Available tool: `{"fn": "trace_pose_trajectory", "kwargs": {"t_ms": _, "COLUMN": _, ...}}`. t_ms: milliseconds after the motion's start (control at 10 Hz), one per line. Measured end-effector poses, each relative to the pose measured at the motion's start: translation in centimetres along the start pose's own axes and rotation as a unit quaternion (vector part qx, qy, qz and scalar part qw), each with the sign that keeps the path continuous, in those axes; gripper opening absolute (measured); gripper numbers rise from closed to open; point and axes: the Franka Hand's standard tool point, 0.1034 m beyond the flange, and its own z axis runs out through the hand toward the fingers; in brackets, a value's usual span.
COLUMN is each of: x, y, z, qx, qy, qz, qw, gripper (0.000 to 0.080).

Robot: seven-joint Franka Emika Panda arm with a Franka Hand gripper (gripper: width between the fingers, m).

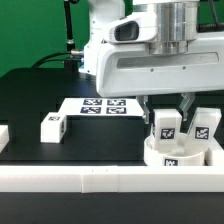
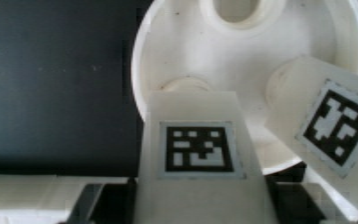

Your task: Assemble stool

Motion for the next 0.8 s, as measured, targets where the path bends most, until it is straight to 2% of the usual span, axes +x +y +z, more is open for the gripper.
{"fn": "trace_pose_trajectory", "kwargs": {"t_ms": 300, "x": 0.0, "y": 0.0, "z": 0.0, "qx": 0.001, "qy": 0.000, "qz": 0.037, "qw": 0.999, "gripper": 0.0336}}
{"fn": "trace_pose_trajectory", "kwargs": {"t_ms": 400, "x": 0.2, "y": -0.3, "z": 0.1, "qx": 0.010, "qy": 0.011, "qz": 0.131, "qw": 0.991, "gripper": 0.0336}}
{"fn": "trace_pose_trajectory", "kwargs": {"t_ms": 700, "x": 0.2, "y": -2.1, "z": 0.3, "qx": 0.028, "qy": 0.014, "qz": 0.321, "qw": 0.946, "gripper": 0.0337}}
{"fn": "trace_pose_trajectory", "kwargs": {"t_ms": 800, "x": 0.2, "y": -2.8, "z": 0.3, "qx": 0.035, "qy": 0.010, "qz": 0.399, "qw": 0.916, "gripper": 0.0337}}
